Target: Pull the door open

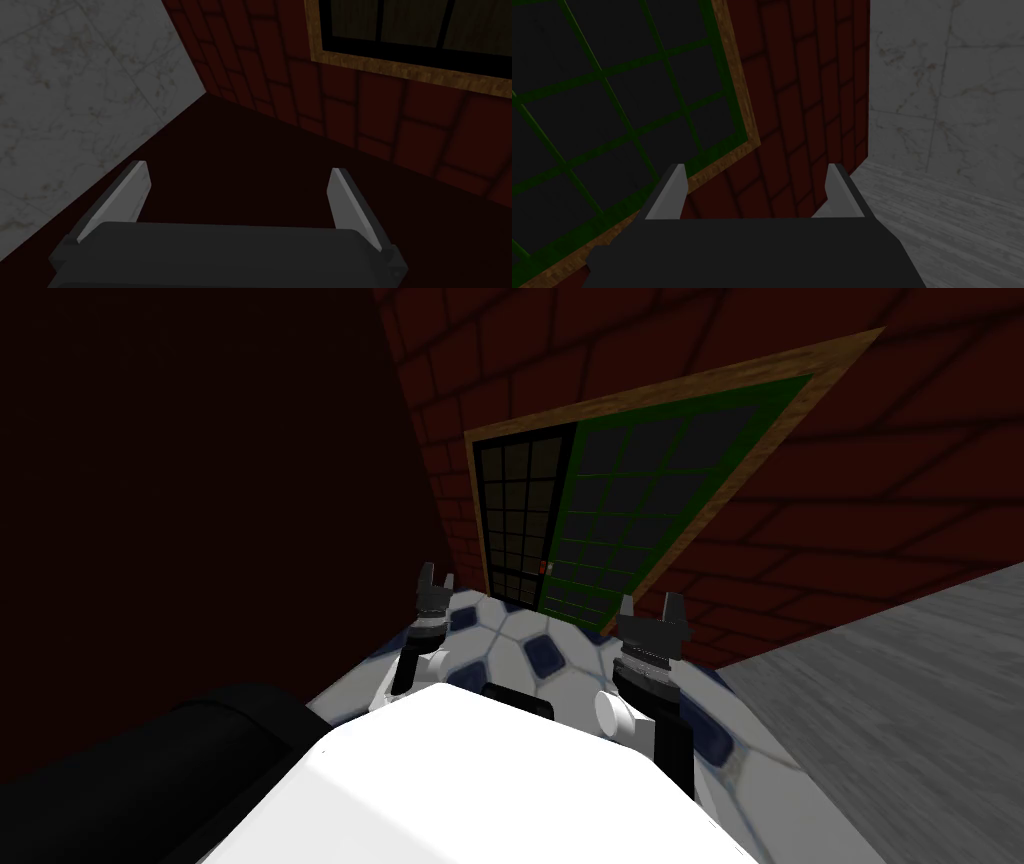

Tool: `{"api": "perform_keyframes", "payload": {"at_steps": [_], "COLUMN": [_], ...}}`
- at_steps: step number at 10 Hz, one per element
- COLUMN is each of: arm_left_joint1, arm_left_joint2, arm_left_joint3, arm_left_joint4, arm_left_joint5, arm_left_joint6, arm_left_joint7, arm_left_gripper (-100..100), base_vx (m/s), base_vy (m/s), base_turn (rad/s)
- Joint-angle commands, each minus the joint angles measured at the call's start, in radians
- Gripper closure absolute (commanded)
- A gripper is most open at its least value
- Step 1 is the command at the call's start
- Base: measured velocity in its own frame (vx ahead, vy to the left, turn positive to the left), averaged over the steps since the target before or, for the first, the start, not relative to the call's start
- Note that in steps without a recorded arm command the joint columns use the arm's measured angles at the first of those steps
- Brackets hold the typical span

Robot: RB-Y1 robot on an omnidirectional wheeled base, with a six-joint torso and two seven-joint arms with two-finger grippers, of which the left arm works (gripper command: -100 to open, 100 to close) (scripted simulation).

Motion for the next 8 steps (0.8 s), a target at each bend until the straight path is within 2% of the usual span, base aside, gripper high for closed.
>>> {"api": "perform_keyframes", "payload": {"at_steps": [1,8], "arm_left_joint1": [-0.007,-0.032], "arm_left_joint2": [0.011,0.040], "arm_left_joint3": [0.008,0.037], "arm_left_joint4": [0.032,0.154], "arm_left_joint5": [-0.008,-0.038], "arm_left_joint6": [-0.008,-0.038], "arm_left_joint7": [-0.030,-0.145], "arm_left_gripper": [-100,-100], "base_vx": [0.107,0.140], "base_vy": [-0.026,-0.032], "base_turn": [-0.067,-0.049]}}
